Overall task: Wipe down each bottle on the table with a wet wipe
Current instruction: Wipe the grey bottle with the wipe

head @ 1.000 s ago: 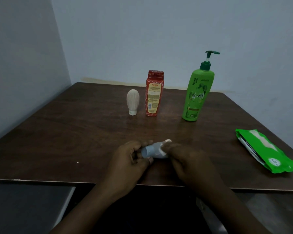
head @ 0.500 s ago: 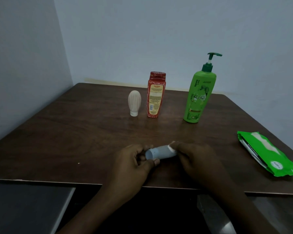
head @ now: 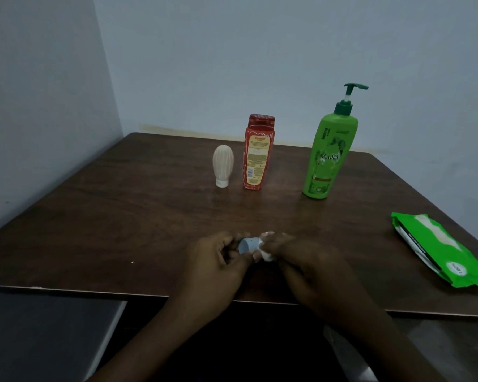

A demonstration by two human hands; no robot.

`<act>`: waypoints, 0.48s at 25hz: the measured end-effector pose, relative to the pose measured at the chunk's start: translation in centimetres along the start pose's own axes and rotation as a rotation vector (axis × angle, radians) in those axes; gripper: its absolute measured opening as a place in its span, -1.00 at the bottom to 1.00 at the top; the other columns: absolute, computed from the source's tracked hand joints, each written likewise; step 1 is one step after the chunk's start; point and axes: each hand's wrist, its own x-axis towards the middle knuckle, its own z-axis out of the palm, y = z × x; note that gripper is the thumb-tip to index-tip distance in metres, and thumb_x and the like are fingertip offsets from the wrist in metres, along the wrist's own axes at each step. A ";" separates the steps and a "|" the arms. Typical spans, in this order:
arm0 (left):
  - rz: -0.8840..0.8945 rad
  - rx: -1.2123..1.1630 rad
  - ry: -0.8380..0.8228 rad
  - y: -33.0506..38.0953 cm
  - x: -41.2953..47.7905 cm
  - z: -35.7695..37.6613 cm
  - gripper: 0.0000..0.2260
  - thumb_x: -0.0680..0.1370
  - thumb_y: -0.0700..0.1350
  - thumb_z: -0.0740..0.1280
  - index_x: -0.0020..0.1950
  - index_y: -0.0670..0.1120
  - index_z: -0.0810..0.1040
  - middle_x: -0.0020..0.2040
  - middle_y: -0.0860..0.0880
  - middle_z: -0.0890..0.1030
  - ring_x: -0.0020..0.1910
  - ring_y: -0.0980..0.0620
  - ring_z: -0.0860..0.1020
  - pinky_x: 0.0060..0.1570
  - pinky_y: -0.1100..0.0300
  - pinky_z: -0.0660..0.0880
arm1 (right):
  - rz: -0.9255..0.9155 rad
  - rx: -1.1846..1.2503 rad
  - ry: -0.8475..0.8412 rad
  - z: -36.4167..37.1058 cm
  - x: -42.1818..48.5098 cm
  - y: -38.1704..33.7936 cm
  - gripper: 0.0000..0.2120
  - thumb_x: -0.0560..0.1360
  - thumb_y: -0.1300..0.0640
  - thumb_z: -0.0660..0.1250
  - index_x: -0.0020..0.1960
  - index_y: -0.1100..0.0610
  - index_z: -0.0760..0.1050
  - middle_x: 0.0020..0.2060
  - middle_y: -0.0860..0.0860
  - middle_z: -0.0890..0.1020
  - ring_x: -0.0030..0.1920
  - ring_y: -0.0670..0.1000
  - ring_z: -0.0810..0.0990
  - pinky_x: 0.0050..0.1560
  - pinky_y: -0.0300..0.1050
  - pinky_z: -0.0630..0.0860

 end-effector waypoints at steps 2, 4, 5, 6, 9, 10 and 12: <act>0.009 0.029 0.004 -0.1 -0.1 0.0 -0.84 0.46 -0.06 0.55 0.02 0.04 0.72 -0.28 -0.04 0.69 -0.30 0.09 0.65 -0.29 0.28 0.54 | 0.155 -0.023 0.039 -1.2 0.6 2.3 -0.77 0.53 0.02 0.26 0.05 0.02 0.66 -0.03 -0.11 0.72 -0.03 -0.12 0.67 -0.02 -0.29 0.53; 0.026 0.060 -0.002 -0.1 -0.2 0.1 -0.79 0.45 -0.06 0.55 0.07 0.07 0.71 -0.23 0.03 0.70 -0.23 0.12 0.67 -0.22 0.31 0.56 | 0.200 -0.062 0.058 -1.1 0.3 2.7 -0.72 0.52 -0.04 0.21 -0.01 0.03 0.66 -0.11 -0.13 0.72 -0.10 -0.11 0.67 -0.11 -0.27 0.52; 0.037 0.057 -0.007 -0.1 -0.2 0.0 -0.79 0.45 -0.08 0.55 0.07 0.06 0.71 -0.18 0.06 0.72 -0.19 0.15 0.68 -0.18 0.32 0.57 | 0.166 -0.028 0.047 -0.7 0.2 1.8 -0.77 0.53 0.03 0.26 0.06 0.01 0.66 -0.01 -0.16 0.71 0.00 -0.17 0.66 -0.02 -0.34 0.51; 0.042 0.040 -0.017 -0.2 -0.1 0.0 -0.77 0.45 -0.13 0.56 0.08 0.05 0.72 -0.12 0.09 0.74 -0.14 0.19 0.69 -0.13 0.33 0.58 | 0.101 0.030 0.036 -0.3 0.1 0.6 -0.77 0.53 0.12 0.32 0.14 0.01 0.65 0.10 -0.17 0.68 0.10 -0.24 0.62 0.11 -0.40 0.48; 0.049 -0.002 -0.082 -0.4 0.3 -0.4 -0.72 0.43 -0.21 0.57 0.11 0.00 0.71 0.01 0.11 0.74 -0.01 0.23 0.70 0.01 0.31 0.61 | 0.051 0.077 0.013 0.0 0.4 0.8 -0.74 0.54 0.18 0.37 0.21 0.02 0.63 0.15 -0.16 0.66 0.15 -0.25 0.61 0.16 -0.39 0.48; 0.036 -0.028 -0.103 -0.3 0.3 -0.5 -0.71 0.43 -0.21 0.57 0.11 0.00 0.71 0.03 0.10 0.74 0.00 0.21 0.70 0.02 0.28 0.62 | 0.093 0.027 0.027 -0.4 0.7 1.5 -0.74 0.54 0.15 0.37 0.21 0.00 0.63 0.12 -0.14 0.68 0.10 -0.21 0.64 0.11 -0.35 0.51; 0.007 -0.093 -0.122 -0.1 0.1 -0.6 -0.73 0.44 -0.17 0.57 0.10 0.03 0.71 0.04 0.08 0.74 0.00 0.18 0.71 0.01 0.25 0.64 | 0.143 -0.060 0.049 -0.8 0.8 2.2 -0.74 0.53 0.12 0.35 0.19 -0.01 0.63 0.07 -0.11 0.71 0.02 -0.14 0.68 0.04 -0.25 0.57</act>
